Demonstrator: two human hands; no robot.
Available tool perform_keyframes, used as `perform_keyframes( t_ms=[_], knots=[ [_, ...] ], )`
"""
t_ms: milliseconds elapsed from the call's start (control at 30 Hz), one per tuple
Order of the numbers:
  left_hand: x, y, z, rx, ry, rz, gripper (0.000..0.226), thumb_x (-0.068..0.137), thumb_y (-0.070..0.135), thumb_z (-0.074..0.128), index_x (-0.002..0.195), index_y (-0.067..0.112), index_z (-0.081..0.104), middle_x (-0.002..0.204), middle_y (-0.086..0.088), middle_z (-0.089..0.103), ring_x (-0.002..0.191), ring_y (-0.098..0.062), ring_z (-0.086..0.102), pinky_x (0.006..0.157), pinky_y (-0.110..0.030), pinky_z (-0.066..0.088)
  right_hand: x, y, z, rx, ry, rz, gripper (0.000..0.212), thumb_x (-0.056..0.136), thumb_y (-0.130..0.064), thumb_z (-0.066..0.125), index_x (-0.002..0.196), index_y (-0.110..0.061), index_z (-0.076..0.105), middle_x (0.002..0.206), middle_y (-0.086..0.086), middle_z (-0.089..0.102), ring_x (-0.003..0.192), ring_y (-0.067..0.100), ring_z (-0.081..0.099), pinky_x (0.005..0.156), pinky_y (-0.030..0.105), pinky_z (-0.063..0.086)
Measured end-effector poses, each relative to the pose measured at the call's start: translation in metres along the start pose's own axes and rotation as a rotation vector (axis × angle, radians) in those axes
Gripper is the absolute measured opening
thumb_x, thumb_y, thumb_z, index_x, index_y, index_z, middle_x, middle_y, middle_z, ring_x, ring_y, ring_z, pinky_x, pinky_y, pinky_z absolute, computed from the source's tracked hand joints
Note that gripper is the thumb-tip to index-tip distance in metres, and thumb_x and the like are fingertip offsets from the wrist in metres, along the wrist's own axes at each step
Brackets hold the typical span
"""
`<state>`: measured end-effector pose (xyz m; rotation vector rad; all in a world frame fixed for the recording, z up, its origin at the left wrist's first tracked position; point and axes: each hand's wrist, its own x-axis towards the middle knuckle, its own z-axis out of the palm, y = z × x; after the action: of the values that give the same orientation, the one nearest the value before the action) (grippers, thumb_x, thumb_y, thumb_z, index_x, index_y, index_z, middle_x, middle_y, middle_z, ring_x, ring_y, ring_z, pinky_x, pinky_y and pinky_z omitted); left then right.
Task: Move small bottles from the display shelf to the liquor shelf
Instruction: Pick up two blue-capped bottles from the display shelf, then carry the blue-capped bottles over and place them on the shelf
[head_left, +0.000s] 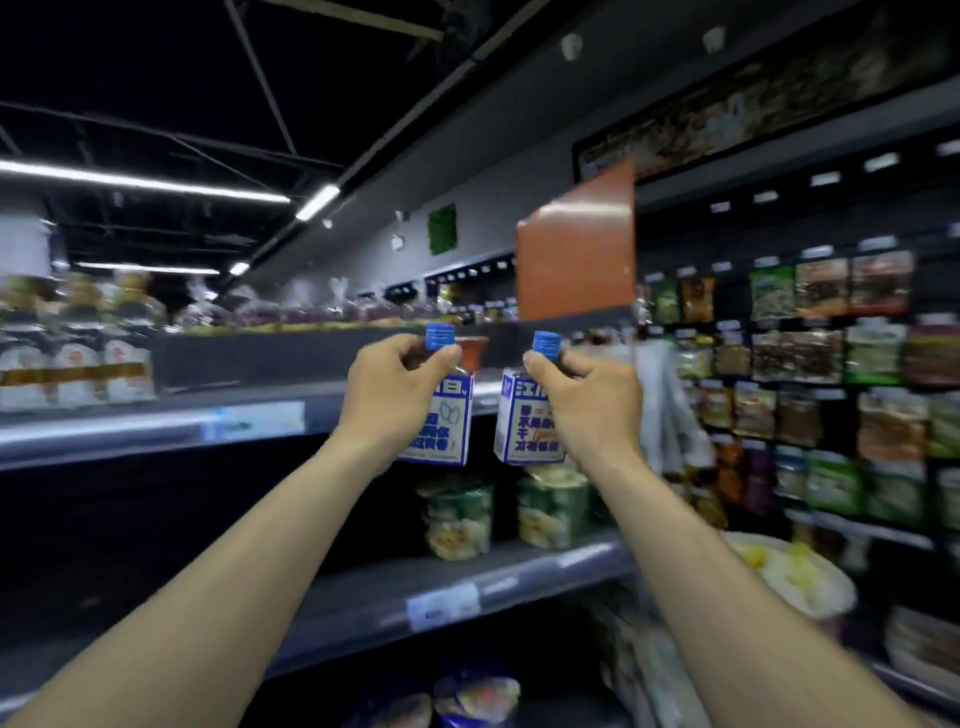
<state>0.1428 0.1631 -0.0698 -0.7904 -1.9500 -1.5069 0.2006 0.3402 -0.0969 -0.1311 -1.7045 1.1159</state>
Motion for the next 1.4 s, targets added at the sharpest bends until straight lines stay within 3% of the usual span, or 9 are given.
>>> perform_keyframes(
  t_ms=[100,233,333,500,633,767,900,1033,1400],
  knots=[
    [-0.060,0.010,0.077,-0.051,-0.084,-0.045,0.023,0.095,0.037,0.068,0.092,0.016,0.076,0.082,0.004,0.076,0.074,-0.014,0.069,0.071,-0.038,0.053,-0.025,0.050,-0.088,-0.113,0.025,0.074,0.054,0.077,-0.058,0.069,0.082,-0.005,0.076,0.067,0.009,0.075,0.057,0.007,0.058,0.064,0.047,0.057],
    [-0.146,0.040,0.186,-0.145,-0.200,-0.092,0.018,0.094,0.030,0.070,0.085,0.015,0.072,0.071,0.009,0.068,0.054,0.008,0.052,0.060,-0.020,0.042,-0.071,0.106,-0.215,-0.270,0.069,0.137,0.041,0.085,-0.049,0.072,0.084,-0.008,0.077,0.060,0.002,0.071,0.056,0.001,0.045,0.062,0.039,0.050],
    [-0.209,0.069,0.266,-0.215,-0.317,-0.125,0.018,0.094,0.032,0.071,0.083,0.019,0.072,0.069,0.009,0.070,0.054,0.007,0.052,0.060,-0.026,0.045,-0.109,0.140,-0.306,-0.434,0.101,0.132,0.041,0.086,-0.054,0.066,0.080,-0.013,0.075,0.062,0.002,0.067,0.058,0.013,0.057,0.063,0.042,0.049],
    [-0.303,0.131,0.384,-0.369,-0.528,-0.169,0.005,0.092,0.024,0.074,0.094,0.021,0.077,0.076,0.013,0.076,0.065,0.007,0.065,0.064,-0.016,0.048,-0.144,0.180,-0.452,-0.589,0.189,0.215,0.037,0.086,-0.049,0.070,0.070,-0.016,0.069,0.061,-0.001,0.063,0.062,0.017,0.057,0.064,0.042,0.047],
    [-0.361,0.183,0.480,-0.454,-0.672,-0.184,0.006,0.091,0.024,0.075,0.097,0.023,0.077,0.088,0.009,0.079,0.083,-0.007,0.073,0.077,-0.028,0.056,-0.156,0.210,-0.570,-0.641,0.312,0.299,0.034,0.086,-0.048,0.072,0.071,-0.017,0.069,0.061,0.001,0.064,0.061,0.019,0.057,0.063,0.042,0.047],
    [-0.415,0.238,0.583,-0.517,-0.807,-0.161,0.008,0.092,0.026,0.074,0.098,0.022,0.076,0.087,0.009,0.077,0.077,0.000,0.067,0.071,-0.017,0.051,-0.162,0.241,-0.687,-0.709,0.440,0.344,0.032,0.087,-0.040,0.076,0.065,-0.019,0.064,0.058,-0.002,0.062,0.055,0.011,0.051,0.060,0.034,0.043],
    [-0.466,0.295,0.701,-0.590,-0.918,-0.165,0.013,0.090,0.024,0.076,0.102,0.018,0.076,0.091,0.009,0.079,0.082,-0.003,0.072,0.076,-0.026,0.055,-0.156,0.286,-0.806,-0.792,0.537,0.392,0.028,0.087,-0.041,0.074,0.077,-0.015,0.074,0.068,-0.004,0.072,0.065,0.012,0.066,0.067,0.036,0.050],
    [-0.510,0.363,0.820,-0.650,-1.032,-0.165,0.015,0.089,0.023,0.077,0.102,0.015,0.076,0.091,0.007,0.078,0.076,0.001,0.068,0.075,-0.024,0.053,-0.136,0.318,-0.932,-0.905,0.630,0.400,0.026,0.085,-0.037,0.075,0.073,-0.015,0.072,0.066,-0.003,0.068,0.063,0.014,0.061,0.066,0.036,0.046],
    [-0.628,0.567,1.075,-0.749,-1.228,-0.172,0.021,0.090,0.028,0.075,0.108,0.018,0.075,0.094,0.008,0.077,0.084,-0.002,0.071,0.071,-0.016,0.053,-0.097,0.363,-1.253,-0.975,0.748,0.432,0.021,0.088,-0.031,0.077,0.073,-0.017,0.073,0.066,-0.007,0.066,0.066,0.009,0.059,0.060,0.014,0.037]
  ],
)
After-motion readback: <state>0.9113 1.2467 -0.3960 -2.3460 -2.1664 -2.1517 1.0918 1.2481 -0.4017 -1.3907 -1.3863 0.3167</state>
